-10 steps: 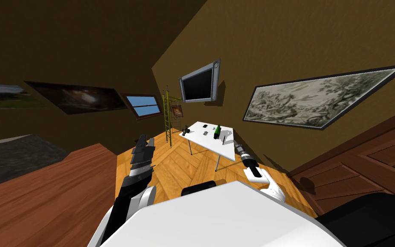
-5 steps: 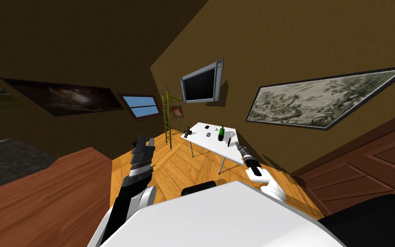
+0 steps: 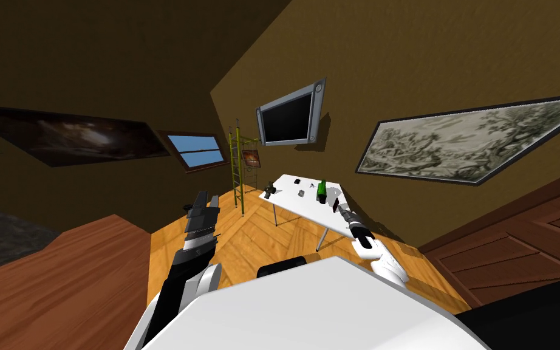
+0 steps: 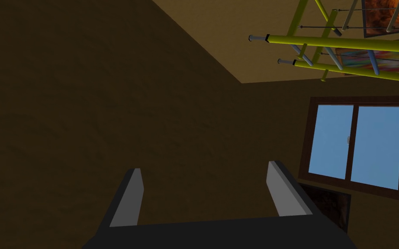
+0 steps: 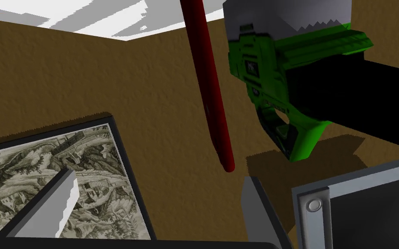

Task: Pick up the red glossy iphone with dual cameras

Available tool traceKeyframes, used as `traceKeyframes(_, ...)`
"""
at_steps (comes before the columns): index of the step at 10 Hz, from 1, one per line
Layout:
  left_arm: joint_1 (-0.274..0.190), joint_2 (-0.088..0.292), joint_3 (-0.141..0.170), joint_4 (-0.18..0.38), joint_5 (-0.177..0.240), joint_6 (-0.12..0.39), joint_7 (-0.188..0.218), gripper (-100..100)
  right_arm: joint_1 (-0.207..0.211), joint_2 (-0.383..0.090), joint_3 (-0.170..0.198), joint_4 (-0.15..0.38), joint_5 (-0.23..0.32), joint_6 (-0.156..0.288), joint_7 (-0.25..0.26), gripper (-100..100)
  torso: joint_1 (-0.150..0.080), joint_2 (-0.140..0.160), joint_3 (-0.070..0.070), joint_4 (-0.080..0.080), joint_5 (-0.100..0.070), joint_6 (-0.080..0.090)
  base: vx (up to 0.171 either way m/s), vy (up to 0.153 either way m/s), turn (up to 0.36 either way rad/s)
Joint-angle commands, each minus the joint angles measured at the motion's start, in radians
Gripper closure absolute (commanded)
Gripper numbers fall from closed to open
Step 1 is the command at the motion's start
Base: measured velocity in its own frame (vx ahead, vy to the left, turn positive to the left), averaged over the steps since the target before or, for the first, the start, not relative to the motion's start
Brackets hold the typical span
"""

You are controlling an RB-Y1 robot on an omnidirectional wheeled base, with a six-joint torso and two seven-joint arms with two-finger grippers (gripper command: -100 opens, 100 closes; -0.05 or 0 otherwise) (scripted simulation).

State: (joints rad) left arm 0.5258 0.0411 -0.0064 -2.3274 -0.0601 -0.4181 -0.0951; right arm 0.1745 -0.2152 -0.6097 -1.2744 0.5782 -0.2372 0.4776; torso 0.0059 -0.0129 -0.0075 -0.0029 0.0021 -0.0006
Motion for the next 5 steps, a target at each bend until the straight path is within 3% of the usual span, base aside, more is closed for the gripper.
traceKeyframes(1, 0.000, 0.000, 0.000, 0.000, 0.000, 0.000, 0.000, 0, -0.022, -0.016, -0.026, 0.042, 0.035, 0.007, 0.030, -100, 0.000, 0.000, 0.000, 0.000, 0.000, 0.000, 0.138, 0.126, -0.038)
traceKeyframes(5, 0.000, 0.000, 0.000, 0.000, 0.000, 0.000, 0.000, 0, -0.066, -0.067, -0.088, 0.134, 0.114, 0.012, 0.095, -100, -0.001, 0.003, 0.001, 0.000, 0.000, 0.000, 0.122, 0.125, -0.043)
